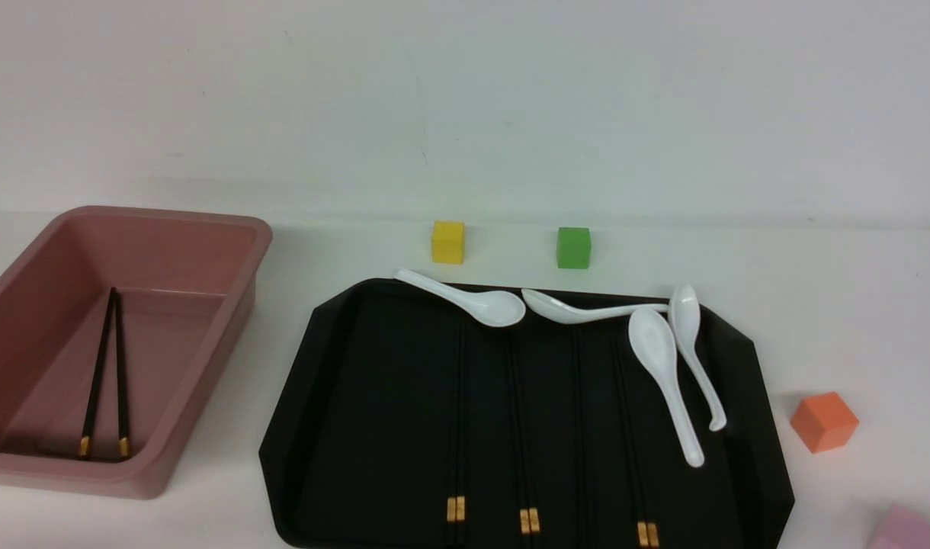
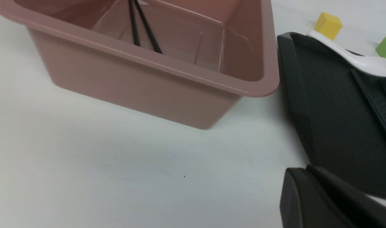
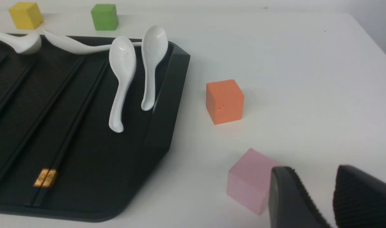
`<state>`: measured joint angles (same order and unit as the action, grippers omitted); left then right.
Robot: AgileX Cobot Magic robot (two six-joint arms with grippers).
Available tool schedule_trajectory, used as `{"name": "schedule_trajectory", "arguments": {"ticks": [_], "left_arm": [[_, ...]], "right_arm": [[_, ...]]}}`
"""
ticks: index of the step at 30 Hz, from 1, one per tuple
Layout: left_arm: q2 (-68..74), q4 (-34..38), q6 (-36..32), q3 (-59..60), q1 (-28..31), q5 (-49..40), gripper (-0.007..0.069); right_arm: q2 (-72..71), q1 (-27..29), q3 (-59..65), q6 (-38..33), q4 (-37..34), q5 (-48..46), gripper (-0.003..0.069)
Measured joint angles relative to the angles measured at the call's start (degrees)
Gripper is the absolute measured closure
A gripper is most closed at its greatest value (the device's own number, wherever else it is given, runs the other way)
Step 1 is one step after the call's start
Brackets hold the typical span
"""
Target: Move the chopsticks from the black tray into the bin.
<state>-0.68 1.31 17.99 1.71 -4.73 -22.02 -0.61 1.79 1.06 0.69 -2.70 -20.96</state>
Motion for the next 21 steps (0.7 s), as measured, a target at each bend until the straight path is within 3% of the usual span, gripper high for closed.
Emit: {"name": "schedule_trajectory", "arguments": {"ticks": [21], "left_arm": [[0.0,0.0,0.0,0.0,0.0,0.0,0.0585]], "right_arm": [[0.0,0.0,0.0,0.0,0.0,0.0,0.0419]]}}
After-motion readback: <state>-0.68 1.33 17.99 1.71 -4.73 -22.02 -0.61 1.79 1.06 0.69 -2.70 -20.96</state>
